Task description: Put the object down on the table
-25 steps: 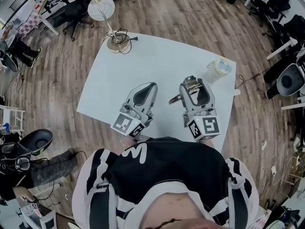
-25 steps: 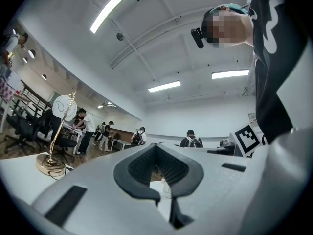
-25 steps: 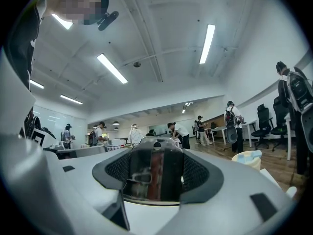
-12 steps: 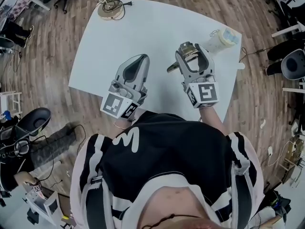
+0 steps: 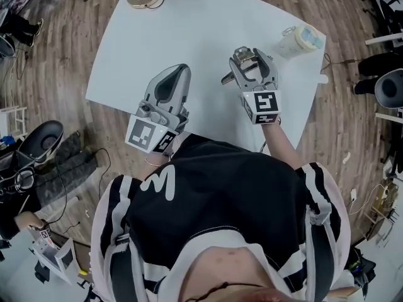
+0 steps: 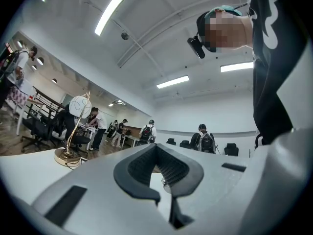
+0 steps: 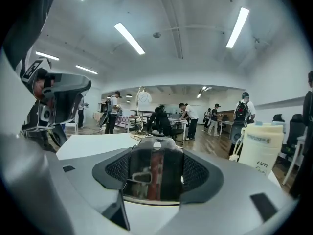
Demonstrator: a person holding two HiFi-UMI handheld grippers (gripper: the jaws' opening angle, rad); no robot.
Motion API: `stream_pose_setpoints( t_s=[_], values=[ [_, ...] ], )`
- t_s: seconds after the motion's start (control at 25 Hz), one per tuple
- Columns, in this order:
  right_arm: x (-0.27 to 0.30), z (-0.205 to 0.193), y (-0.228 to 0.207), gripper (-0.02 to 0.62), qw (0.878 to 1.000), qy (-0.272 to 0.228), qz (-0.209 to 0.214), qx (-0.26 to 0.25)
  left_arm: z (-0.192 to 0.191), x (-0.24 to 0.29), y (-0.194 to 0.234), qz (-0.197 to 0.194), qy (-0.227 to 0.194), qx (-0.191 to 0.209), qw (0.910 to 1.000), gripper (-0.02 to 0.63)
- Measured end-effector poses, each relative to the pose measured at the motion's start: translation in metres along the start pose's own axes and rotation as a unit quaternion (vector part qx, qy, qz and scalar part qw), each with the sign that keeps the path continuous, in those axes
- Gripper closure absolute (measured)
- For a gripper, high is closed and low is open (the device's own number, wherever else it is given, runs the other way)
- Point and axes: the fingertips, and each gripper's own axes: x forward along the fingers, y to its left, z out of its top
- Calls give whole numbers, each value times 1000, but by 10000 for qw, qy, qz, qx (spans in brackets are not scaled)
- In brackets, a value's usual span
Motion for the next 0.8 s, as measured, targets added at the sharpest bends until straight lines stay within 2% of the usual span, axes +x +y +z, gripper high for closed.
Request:
stream_pose_setpoints(
  t_s=[0.32, 0.8],
  values=[
    [14, -27, 5, 298, 9991, 342, 215, -141, -5, -7, 1, 150, 76, 1, 9999, 601],
    [24, -59, 4, 298, 9962, 753, 307, -321, -7, -13, -3, 309, 76, -61, 9995, 601]
  ],
)
